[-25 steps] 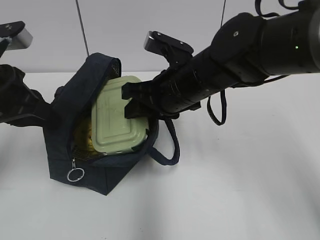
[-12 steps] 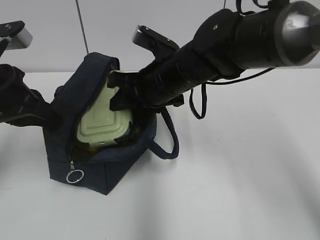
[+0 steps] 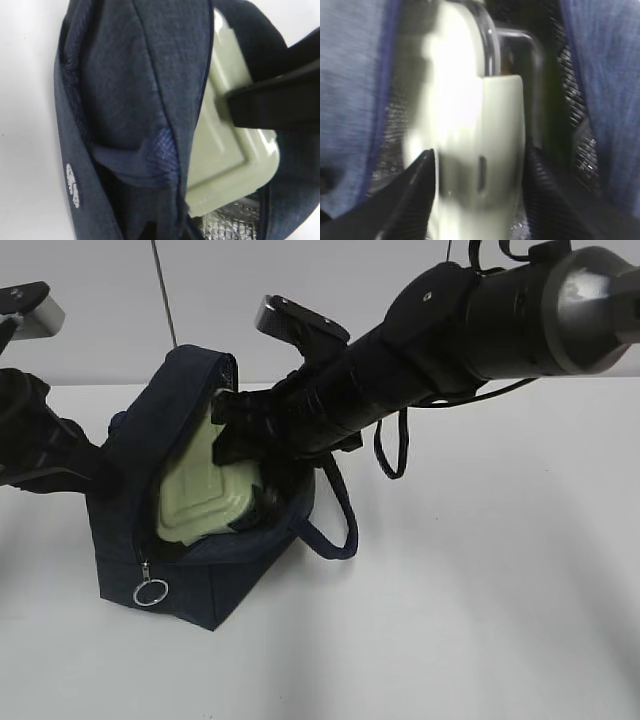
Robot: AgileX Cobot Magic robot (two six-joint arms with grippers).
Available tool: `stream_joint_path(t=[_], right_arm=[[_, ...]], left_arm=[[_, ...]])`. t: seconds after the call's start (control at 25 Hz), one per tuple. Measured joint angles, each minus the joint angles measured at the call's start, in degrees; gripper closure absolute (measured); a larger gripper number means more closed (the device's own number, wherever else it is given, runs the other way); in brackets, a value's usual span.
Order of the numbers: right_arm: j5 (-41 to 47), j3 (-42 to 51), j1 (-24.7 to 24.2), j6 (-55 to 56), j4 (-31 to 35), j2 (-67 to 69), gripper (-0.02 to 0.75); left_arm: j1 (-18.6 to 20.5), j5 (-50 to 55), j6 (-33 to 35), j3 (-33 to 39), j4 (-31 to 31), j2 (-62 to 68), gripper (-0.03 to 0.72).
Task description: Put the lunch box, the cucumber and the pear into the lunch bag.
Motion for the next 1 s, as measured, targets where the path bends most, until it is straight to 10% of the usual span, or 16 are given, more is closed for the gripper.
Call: stream_joint_path(t=[0.6,1.0], right_arm=[[4.6,-5.0,0.0,-6.7,1.9,-4.0,0.262],[11.2,-5.3,-0.3,13.2,-22.6,-8.6,0.262]], left_arm=[[0.0,0.2,0.0,0.0,0.0,0.0,0.687],[0.0,0.2,0.0,0.0,0.0,0.0,0.687]])
